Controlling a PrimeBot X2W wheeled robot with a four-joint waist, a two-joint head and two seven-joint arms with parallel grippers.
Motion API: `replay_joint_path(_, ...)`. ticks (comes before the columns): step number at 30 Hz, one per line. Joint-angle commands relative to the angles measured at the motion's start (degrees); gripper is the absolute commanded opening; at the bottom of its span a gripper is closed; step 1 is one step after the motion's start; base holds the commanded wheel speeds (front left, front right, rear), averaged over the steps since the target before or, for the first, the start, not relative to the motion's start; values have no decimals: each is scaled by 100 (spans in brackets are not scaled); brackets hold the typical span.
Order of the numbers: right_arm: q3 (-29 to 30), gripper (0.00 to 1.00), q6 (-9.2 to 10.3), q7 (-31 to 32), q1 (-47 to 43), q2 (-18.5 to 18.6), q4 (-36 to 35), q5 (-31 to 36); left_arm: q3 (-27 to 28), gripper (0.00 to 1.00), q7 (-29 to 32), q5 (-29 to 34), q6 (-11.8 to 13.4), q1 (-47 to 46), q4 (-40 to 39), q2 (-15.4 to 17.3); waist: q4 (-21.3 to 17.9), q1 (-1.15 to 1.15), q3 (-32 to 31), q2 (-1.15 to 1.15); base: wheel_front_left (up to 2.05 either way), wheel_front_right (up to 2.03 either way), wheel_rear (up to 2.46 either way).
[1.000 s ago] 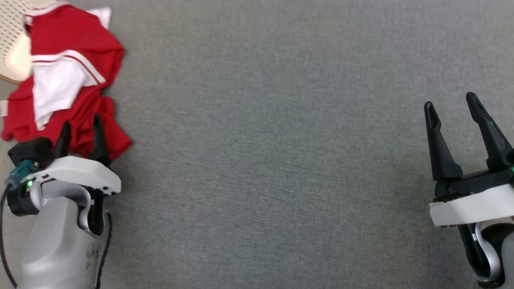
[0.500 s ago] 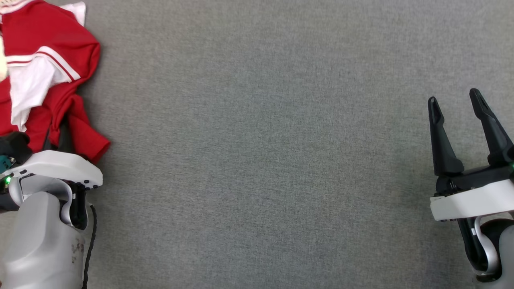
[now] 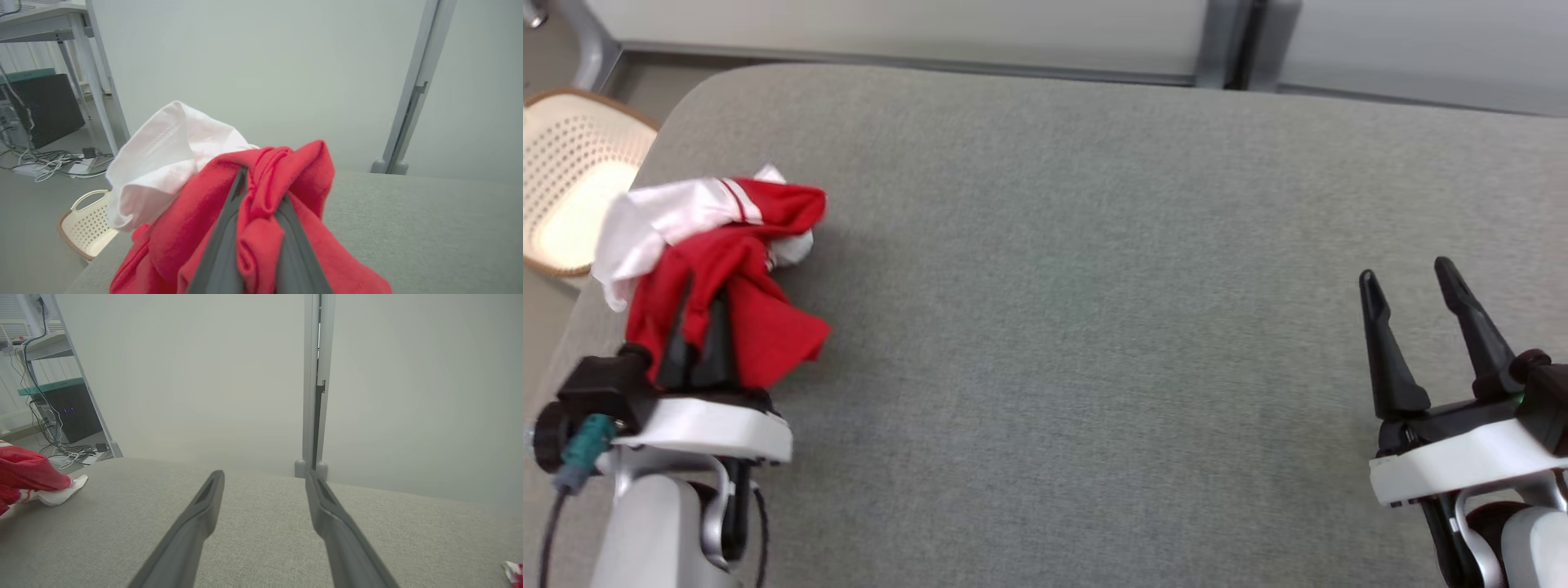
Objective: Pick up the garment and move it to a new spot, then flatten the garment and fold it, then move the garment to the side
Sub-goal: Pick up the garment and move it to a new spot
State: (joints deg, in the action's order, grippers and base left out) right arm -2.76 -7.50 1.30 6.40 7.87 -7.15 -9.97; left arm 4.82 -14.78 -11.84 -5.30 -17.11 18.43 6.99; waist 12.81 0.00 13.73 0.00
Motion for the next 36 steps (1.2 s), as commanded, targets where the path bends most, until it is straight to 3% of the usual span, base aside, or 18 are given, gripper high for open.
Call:
replay_joint_path(1, 4, 100, 2, -46, -89, -22, 11, -16, -133, 0, 80, 86, -15, 175, -323, -47, -307, 0, -243, 0, 0, 0, 0)
replay_joint_path(6, 26, 100, 2, -107, -156, -125, -15, -70, -651, 0, 472, 170, -53, 630, -1229, -185, -785, 0, -196, 0, 0, 0, 0)
replay_joint_path(11, 33, 100, 2, -194, -84, -199, -37, -101, -1134, 0, 716, 214, -106, 667, -1619, -247, -1279, 0, 25, 0, 0, 0, 0)
replay_joint_path(12, 2, 100, 1, -250, -25, -243, -9, -120, -1387, 0, 838, 233, -124, 565, -1677, -273, -1572, 0, 167, 0, 0, 0, 0)
replay_joint_path(17, 71, 100, 1, -471, 34, -372, 97, -190, -2470, 0, 1122, 311, -201, 139, -1434, -329, -2202, 0, 542, 0, 0, 0, 0)
replay_joint_path(26, 48, 100, 1, -804, 109, -474, 399, -326, -3870, 0, 1139, 79, -217, -624, -544, -304, -2753, 0, 859, 0, 0, 0, 0)
replay_joint_path(27, 53, 100, 1, -828, 117, -479, 425, -344, -3963, 21, 1142, 37, -219, -654, -424, -283, -2772, 0, 881, 0, 0, 0, 0)
replay_joint_path(28, 51, 100, 1, -867, 114, -482, 460, -354, -4009, 82, 1092, -2, -219, -682, -334, -285, -2781, 0, 891, 0, 0, 0, 0)
replay_joint_path(29, 47, 100, 1, -886, 123, -486, 493, -354, -4034, 100, 1046, -12, -220, -727, -272, -285, -2786, 0, 903, 0, 0, 0, 0)
replay_joint_path(36, 82, 100, 1, -927, 161, -489, 575, -240, -4187, 100, 512, -136, -219, -786, -400, -241, -2497, 0, 765, 0, 0, 0, 0)
